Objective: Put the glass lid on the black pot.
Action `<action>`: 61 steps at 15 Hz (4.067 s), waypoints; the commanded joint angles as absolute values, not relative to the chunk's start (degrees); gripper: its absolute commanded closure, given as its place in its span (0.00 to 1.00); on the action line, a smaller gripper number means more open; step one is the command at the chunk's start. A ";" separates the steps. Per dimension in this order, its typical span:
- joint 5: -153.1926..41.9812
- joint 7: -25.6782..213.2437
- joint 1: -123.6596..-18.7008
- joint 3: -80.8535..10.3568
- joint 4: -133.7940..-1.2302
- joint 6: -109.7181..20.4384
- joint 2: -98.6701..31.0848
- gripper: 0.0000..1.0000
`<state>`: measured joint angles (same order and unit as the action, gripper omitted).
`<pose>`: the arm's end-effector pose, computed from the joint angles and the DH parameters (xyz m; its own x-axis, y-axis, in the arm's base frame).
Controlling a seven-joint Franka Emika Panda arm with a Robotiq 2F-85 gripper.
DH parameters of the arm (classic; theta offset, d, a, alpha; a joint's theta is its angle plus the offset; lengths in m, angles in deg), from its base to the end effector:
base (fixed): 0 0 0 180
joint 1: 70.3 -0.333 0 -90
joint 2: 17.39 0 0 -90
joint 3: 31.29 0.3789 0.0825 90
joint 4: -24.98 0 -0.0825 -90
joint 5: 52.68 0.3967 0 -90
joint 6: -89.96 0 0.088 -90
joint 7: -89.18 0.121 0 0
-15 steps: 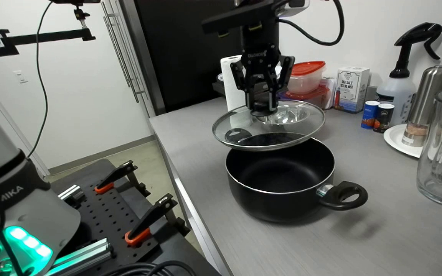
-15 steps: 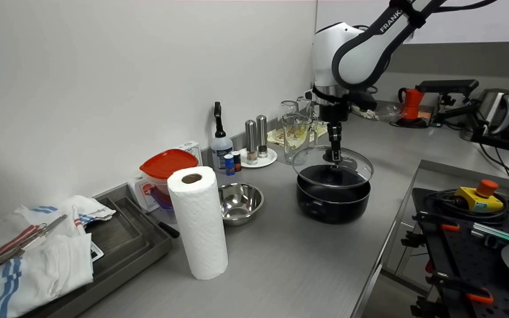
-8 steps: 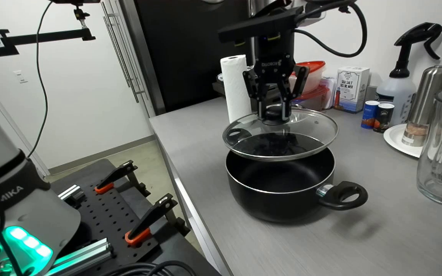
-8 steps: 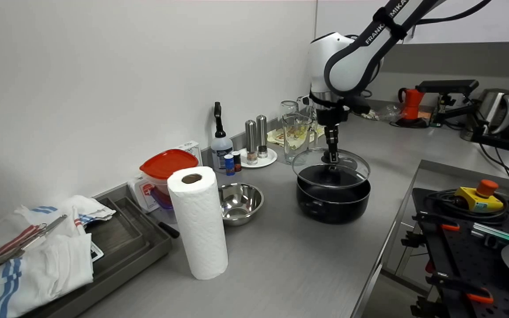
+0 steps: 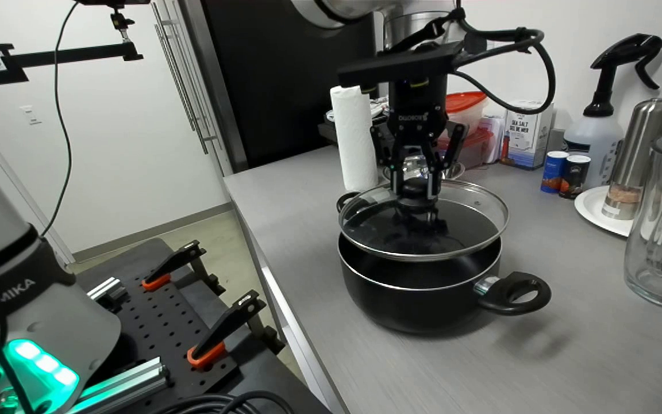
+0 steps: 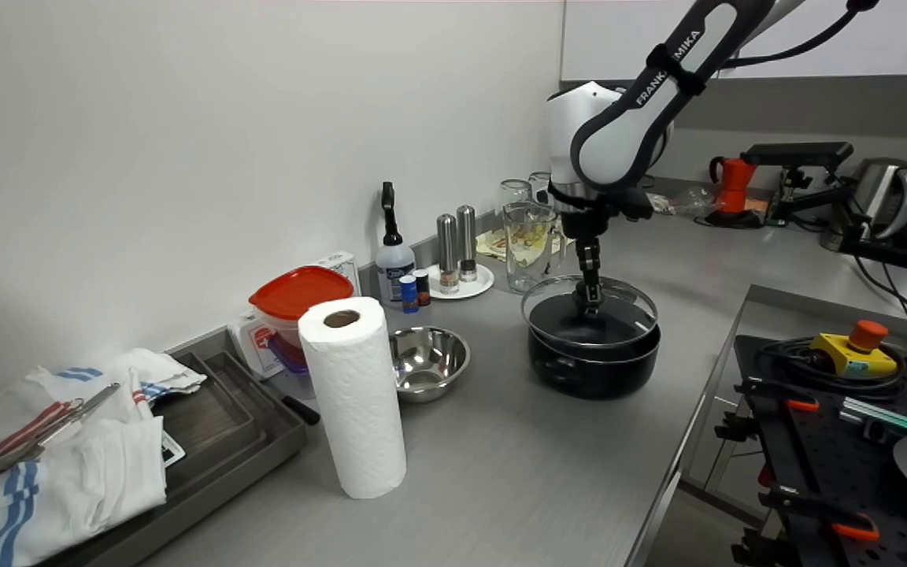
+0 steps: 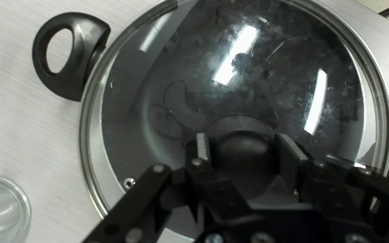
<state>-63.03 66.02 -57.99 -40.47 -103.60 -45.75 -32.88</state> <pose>0.5108 -0.2046 0.2730 0.9669 0.1587 -0.2000 0.1767 -0.9814 0.0751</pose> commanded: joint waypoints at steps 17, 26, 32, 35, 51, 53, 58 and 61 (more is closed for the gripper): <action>-61.33 60.09 -55.22 -38.52 -103.76 -50.28 -36.30 0.75; -61.30 58.34 -54.51 -38.65 -106.25 -52.79 -35.22 0.75; -61.63 57.48 -54.14 -38.98 -109.74 -56.16 -33.24 0.75; -61.66 57.11 -54.01 -39.13 -111.24 -57.41 -32.24 0.75; -67.34 62.81 -56.19 -40.64 -113.16 -55.76 -29.69 0.75; -67.13 62.76 -56.18 -40.56 -112.93 -55.54 -29.98 0.75; -66.99 62.67 -56.30 -40.43 -113.99 -56.10 -29.01 0.03; -66.90 62.64 -56.39 -40.43 -114.41 -56.21 -28.49 0.00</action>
